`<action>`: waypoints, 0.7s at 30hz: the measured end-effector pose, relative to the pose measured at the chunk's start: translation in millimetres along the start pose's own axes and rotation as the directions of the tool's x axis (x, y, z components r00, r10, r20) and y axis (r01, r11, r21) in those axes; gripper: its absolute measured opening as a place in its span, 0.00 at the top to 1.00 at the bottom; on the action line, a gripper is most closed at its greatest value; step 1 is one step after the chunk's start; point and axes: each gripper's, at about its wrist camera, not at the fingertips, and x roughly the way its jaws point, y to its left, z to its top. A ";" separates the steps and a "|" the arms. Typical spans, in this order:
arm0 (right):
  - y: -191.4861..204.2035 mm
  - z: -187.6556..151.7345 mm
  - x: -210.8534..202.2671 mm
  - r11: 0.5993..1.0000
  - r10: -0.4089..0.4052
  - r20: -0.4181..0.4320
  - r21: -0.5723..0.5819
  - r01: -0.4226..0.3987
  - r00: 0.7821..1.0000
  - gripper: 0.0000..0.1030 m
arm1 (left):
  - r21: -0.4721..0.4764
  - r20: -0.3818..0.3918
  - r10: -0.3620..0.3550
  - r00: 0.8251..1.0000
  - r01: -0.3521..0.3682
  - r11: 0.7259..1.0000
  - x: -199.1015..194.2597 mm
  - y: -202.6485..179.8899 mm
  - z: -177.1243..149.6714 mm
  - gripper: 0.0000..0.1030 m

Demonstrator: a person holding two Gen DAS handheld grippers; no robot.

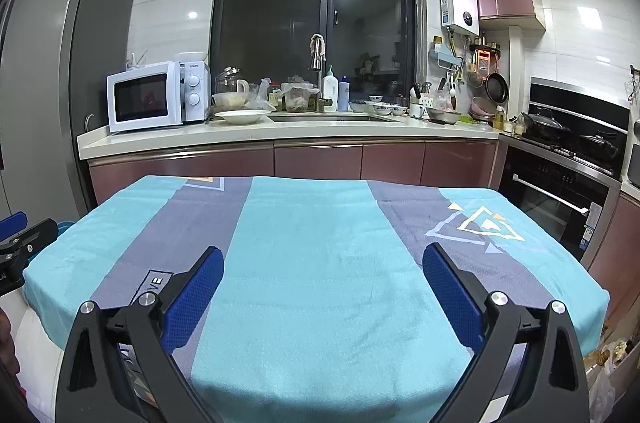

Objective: Collect trash

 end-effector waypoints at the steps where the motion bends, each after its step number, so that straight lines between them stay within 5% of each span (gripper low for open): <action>1: 0.6 -0.3 -0.6 1.000 0.000 0.000 -0.002 0.000 1.000 0.07 | -0.002 -0.003 0.000 1.000 0.000 1.000 1.5 0.5 -0.1 0.05; 21: -1.5 -3.8 0.1 1.000 -0.004 -0.008 -0.003 0.004 1.000 0.07 | -0.045 -0.095 -0.012 0.995 0.008 0.999 31.4 -3.0 -2.5 0.05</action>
